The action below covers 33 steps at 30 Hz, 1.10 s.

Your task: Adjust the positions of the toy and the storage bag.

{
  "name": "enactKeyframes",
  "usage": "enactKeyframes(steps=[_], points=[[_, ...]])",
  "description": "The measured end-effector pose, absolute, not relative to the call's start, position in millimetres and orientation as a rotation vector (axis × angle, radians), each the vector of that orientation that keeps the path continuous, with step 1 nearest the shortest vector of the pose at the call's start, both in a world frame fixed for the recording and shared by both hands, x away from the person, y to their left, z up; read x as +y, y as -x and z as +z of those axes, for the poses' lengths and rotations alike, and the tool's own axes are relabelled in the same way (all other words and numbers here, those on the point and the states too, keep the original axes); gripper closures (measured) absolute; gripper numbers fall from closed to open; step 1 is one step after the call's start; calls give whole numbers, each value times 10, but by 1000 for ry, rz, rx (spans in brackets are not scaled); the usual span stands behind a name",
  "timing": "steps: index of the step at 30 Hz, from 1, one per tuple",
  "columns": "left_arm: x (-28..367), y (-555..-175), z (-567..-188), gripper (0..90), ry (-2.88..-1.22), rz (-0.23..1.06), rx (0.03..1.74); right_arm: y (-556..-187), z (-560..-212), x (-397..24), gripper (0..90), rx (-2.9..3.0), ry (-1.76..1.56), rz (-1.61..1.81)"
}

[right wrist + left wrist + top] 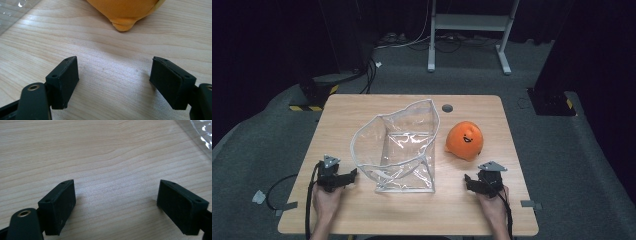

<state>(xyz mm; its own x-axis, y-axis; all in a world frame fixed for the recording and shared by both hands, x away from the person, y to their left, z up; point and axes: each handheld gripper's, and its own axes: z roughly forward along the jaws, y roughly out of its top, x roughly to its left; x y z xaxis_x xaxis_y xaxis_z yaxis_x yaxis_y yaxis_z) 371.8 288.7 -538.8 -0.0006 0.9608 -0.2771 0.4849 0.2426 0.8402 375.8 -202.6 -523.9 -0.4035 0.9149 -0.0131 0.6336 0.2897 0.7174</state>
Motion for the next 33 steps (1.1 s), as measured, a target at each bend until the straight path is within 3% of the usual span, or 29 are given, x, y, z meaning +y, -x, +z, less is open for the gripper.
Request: enactKeyframes(steps=[15,33], points=[[2864,-3605,-5355,177,-1377,648,1584,-3709,-5230,-2110,275,2168,-1373,967],[2548,-2945,-5097,149,-1385,497,1387,-3516,-4800,-2063,426,2164,-1216,1235]])
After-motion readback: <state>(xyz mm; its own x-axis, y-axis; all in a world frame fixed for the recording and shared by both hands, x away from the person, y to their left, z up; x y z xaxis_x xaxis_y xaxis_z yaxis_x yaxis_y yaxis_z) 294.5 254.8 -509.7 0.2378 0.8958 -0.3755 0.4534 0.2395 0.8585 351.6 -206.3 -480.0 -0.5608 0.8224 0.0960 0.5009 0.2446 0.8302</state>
